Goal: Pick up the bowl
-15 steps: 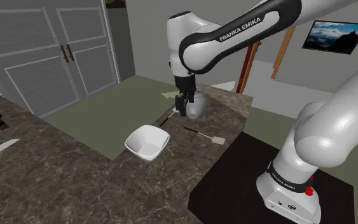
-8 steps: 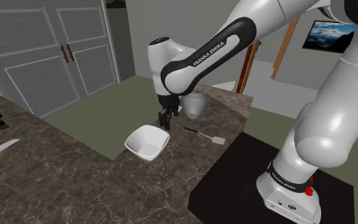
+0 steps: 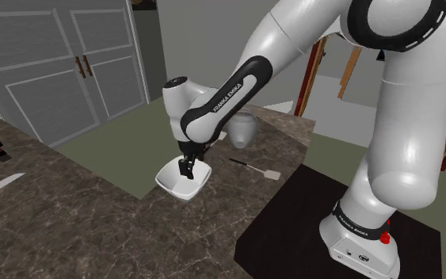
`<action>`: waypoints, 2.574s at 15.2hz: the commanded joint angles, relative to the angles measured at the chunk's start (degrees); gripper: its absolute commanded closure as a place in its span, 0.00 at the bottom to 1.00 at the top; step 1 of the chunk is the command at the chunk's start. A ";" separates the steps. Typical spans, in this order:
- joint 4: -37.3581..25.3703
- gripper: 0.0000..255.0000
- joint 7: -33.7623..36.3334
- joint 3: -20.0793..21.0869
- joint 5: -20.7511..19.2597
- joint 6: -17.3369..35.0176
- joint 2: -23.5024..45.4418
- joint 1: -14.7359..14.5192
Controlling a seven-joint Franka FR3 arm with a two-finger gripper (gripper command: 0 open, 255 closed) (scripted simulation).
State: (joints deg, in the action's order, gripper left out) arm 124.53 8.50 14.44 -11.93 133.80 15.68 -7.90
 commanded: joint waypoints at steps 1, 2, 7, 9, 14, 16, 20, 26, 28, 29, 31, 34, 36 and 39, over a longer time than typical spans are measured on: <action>-3.28 0.00 1.08 -0.16 -1.37 0.91 4.37 -0.97; -4.93 0.00 1.58 -0.30 -2.02 1.37 6.56 -1.52; -14.23 0.00 3.34 -1.21 -4.61 2.71 17.46 -4.52; -15.48 0.00 3.61 -1.50 -5.02 3.25 19.28 -5.00; -16.22 0.00 4.36 -2.33 -6.02 5.62 22.42 -5.60; -16.51 0.00 4.59 -2.60 -6.31 6.34 23.43 -5.79; -16.41 1.00 4.59 -2.60 -6.32 6.38 23.38 -5.78; -16.37 1.00 4.59 -2.60 -6.31 6.38 23.33 -5.77; -16.32 1.00 4.44 -2.43 -6.13 5.88 22.79 -5.66; -16.13 1.00 4.30 -2.26 -5.94 5.43 22.14 -5.54; -15.83 1.00 4.00 -1.92 -5.55 4.49 20.88 -5.30; -15.44 1.00 3.54 -1.42 -4.94 3.05 19.02 -4.94; -15.24 1.00 3.23 -1.10 -4.53 2.06 17.81 -4.71; -15.04 1.00 2.75 -0.64 -3.89 0.53 16.04 -4.39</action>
State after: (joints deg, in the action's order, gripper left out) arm 109.28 11.40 13.67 -16.01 134.72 32.36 -12.42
